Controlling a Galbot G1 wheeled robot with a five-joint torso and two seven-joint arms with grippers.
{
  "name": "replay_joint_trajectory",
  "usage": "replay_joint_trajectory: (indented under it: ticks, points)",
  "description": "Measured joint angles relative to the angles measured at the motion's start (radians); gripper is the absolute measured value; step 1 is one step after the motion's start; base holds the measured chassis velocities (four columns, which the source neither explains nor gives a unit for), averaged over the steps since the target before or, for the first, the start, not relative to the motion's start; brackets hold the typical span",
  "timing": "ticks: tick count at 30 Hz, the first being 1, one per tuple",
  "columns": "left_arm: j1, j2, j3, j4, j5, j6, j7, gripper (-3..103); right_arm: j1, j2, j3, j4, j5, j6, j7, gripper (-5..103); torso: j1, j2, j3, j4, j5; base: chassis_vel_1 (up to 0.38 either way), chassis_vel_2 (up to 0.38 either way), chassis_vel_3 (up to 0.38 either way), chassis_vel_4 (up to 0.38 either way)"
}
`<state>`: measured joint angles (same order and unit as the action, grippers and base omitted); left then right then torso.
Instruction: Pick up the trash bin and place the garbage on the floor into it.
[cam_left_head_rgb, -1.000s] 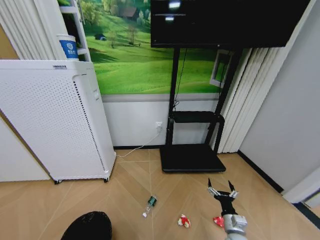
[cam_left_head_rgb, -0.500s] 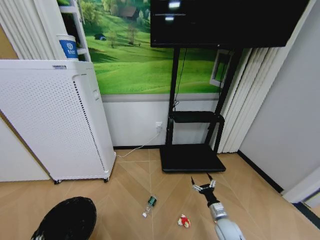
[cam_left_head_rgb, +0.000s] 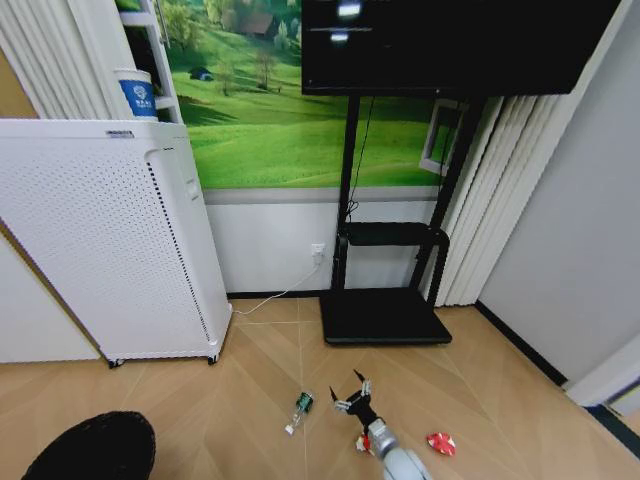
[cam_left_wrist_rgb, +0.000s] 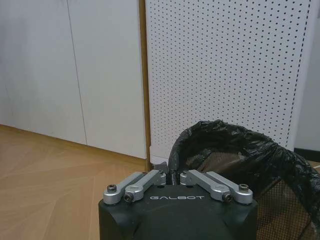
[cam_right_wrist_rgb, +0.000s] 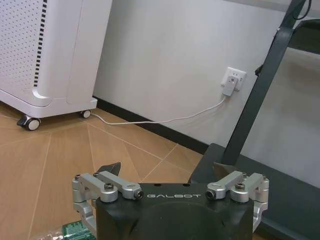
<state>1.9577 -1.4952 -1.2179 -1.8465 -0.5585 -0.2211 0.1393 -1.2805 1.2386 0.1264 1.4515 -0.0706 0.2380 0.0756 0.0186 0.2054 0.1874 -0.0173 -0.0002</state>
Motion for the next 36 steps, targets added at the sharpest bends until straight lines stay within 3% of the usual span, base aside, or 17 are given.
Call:
replay_joint_trajectory:
  ticks: [15,33,36]
  points:
    - [-0.014,-0.005,0.045,-0.006,0.03,0.005,0.012,7,-0.073,0.013,0.078,0.077,-0.019,-0.012,0.04,100,0.0,0.0,0.0,0.0001,0.0002,0.008,0.008,-0.015,-0.01]
    - [-0.014,-0.005,0.046,-0.007,0.026,0.007,0.018,7,-0.061,0.023,0.067,0.054,-0.033,-0.015,0.052,100,0.0,0.0,0.0,0.0004,0.0007,0.212,0.188,-0.188,-0.204]
    - [-0.014,-0.005,0.047,-0.008,0.026,0.006,0.019,7,-0.06,0.024,0.067,0.054,-0.035,-0.023,0.059,100,0.0,0.0,0.0,-0.0007,-0.0009,0.207,0.102,-0.142,-0.183]
